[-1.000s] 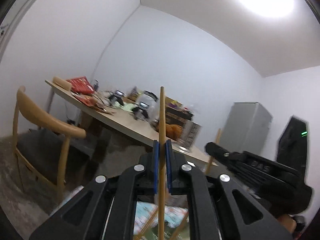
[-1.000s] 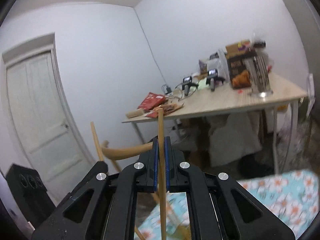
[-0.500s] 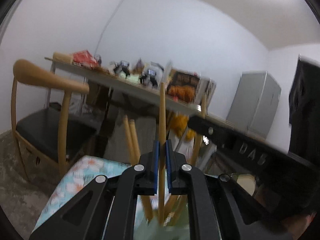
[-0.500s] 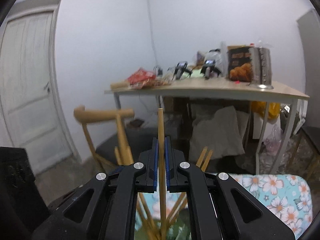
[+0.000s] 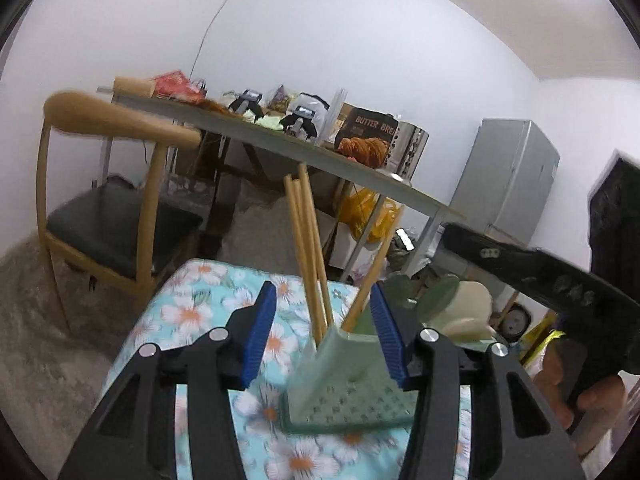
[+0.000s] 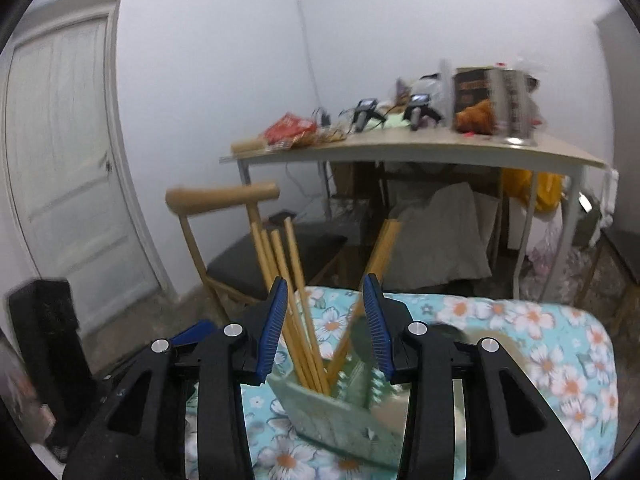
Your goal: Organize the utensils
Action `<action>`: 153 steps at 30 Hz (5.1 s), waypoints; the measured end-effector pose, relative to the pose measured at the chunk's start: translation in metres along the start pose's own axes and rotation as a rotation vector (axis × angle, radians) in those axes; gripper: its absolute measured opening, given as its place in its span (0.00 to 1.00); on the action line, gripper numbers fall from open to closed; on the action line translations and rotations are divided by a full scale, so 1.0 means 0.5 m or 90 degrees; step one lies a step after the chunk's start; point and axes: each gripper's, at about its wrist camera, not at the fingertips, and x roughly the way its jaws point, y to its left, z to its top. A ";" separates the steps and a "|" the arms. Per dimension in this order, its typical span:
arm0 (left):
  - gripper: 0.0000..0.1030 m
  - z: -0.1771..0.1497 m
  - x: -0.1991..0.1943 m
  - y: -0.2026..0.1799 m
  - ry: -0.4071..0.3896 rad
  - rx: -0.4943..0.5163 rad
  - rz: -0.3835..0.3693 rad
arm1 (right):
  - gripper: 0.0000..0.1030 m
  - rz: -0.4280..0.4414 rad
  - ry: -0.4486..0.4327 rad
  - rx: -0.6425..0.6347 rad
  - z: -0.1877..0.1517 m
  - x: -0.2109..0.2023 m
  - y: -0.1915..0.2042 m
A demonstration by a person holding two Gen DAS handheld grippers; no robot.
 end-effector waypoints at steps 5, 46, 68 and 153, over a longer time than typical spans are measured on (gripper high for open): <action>0.46 -0.028 0.011 0.046 0.065 -0.080 -0.032 | 0.48 -0.052 -0.015 0.095 -0.048 -0.099 -0.116; 0.55 -0.105 0.126 -0.031 0.143 0.139 -0.060 | 0.71 0.020 0.153 -0.053 -0.194 0.057 -0.159; 0.52 -0.115 0.078 -0.065 0.159 0.140 -0.028 | 0.59 0.010 0.164 -0.011 -0.191 0.019 -0.170; 0.54 -0.356 -0.351 -0.189 0.127 0.224 -0.019 | 0.60 -0.044 0.143 0.043 -0.417 -0.373 -0.061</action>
